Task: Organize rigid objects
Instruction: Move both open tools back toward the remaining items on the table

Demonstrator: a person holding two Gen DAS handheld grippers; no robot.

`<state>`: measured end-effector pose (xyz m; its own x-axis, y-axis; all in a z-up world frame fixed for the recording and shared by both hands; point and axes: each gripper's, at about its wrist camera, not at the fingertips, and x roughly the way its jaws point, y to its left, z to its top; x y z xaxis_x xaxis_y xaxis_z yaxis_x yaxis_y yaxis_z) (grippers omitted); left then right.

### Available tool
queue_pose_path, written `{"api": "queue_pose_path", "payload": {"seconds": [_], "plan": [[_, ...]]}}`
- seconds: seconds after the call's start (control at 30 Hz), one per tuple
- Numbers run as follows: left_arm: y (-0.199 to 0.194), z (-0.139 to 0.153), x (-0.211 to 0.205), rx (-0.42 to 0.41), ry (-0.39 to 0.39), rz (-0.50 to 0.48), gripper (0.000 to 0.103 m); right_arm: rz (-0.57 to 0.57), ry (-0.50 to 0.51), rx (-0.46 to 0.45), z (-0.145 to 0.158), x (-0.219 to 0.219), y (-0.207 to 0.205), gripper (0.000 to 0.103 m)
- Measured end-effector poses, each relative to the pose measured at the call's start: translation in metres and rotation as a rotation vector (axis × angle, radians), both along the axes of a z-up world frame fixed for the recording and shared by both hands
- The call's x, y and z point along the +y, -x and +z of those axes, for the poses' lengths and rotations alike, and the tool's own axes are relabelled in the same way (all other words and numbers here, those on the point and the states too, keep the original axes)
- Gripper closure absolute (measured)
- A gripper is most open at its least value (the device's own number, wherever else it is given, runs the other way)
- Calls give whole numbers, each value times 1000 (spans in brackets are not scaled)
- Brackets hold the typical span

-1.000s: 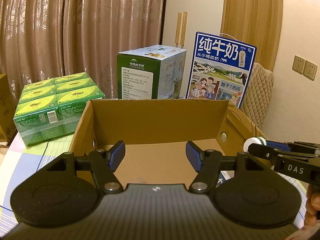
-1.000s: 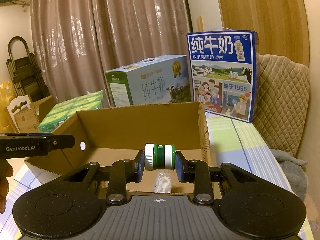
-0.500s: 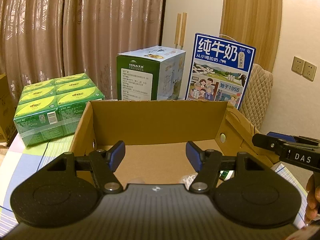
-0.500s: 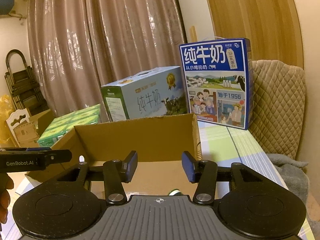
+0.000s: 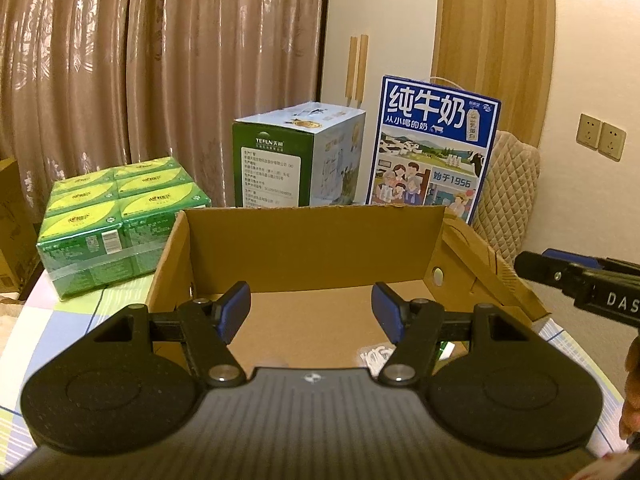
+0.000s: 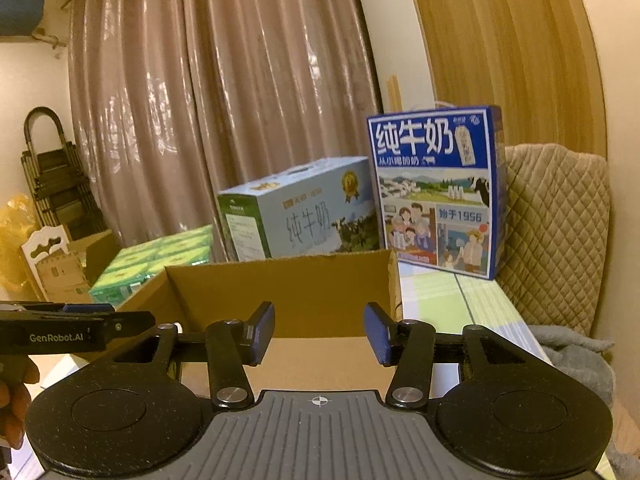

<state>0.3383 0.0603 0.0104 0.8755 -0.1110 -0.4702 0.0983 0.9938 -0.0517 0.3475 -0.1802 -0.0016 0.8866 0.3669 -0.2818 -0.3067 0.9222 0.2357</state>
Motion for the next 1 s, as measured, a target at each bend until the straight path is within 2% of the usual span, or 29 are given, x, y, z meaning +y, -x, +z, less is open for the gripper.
{"api": "queue_pose_path", "payload": {"seconds": [0.17,0.27,0.43,0.57,0.8,1.0], "plan": [[36,-6,0,-7,-45,4,41,10,5,4,-2,-2,21,56],[63,-15,5,6,-38,19,41,21,24,25,-9,-2,38,56],[105,-29,9,41,-24,46,41,30,37,98,-29,-7,72,56],[134,-41,4,73,-52,57,41,27,39,136,-37,-11,99,56],[183,-53,-9,77,-57,33,41,43,60,182,-46,-11,141,56],[216,-68,-16,88,-106,8,41,65,82,236,-56,-7,162,56]]}}
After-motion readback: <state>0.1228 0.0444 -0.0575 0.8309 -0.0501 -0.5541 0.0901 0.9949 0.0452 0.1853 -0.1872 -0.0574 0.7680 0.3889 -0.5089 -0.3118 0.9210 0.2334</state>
